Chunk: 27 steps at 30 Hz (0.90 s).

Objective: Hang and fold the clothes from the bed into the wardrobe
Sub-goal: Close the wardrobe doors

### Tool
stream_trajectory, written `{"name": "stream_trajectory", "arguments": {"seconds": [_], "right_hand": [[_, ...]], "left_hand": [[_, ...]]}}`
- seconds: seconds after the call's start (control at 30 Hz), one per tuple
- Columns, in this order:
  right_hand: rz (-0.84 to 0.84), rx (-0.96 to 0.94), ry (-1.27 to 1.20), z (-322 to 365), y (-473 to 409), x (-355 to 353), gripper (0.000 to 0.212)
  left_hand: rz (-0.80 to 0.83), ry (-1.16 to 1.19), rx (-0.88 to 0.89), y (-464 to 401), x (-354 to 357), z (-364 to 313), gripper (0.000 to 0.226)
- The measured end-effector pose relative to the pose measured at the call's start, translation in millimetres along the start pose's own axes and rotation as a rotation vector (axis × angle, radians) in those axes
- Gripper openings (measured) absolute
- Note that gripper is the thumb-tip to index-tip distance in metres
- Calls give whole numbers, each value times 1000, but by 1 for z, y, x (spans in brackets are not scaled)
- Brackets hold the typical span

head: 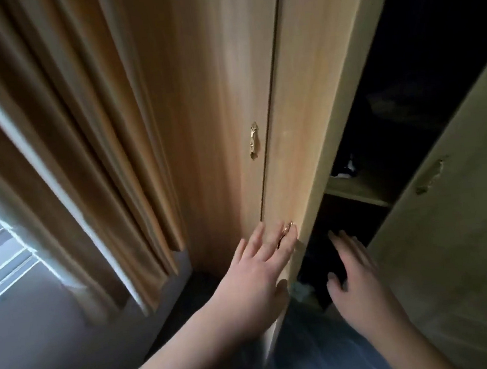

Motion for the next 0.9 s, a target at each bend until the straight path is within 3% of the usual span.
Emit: {"name": "stream_trajectory", "arguments": {"seconds": [0.13, 0.37, 0.63, 0.9], "right_hand": [[-67, 75, 18, -33, 6, -31, 77], [-172, 188, 96, -117, 0, -85, 84], [-206, 168, 157, -206, -62, -135, 81], [-184, 73, 149, -248, -131, -140, 83]], "left_hand": [[83, -60, 149, -55, 12, -43, 81], [50, -91, 187, -166, 47, -132, 80], [15, -150, 24, -271, 92, -186, 87], [-50, -156, -50, -329, 106, -196, 87]]}}
Point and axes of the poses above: each hand's wrist, its own y-axis away from the middle knuckle, its own x-axis out of the palm, z = x × y, the point moved 1 cm from there along -y, towards the middle knuckle, and after that the axes turned 3 degrees about -x, right-handed, at the moved point
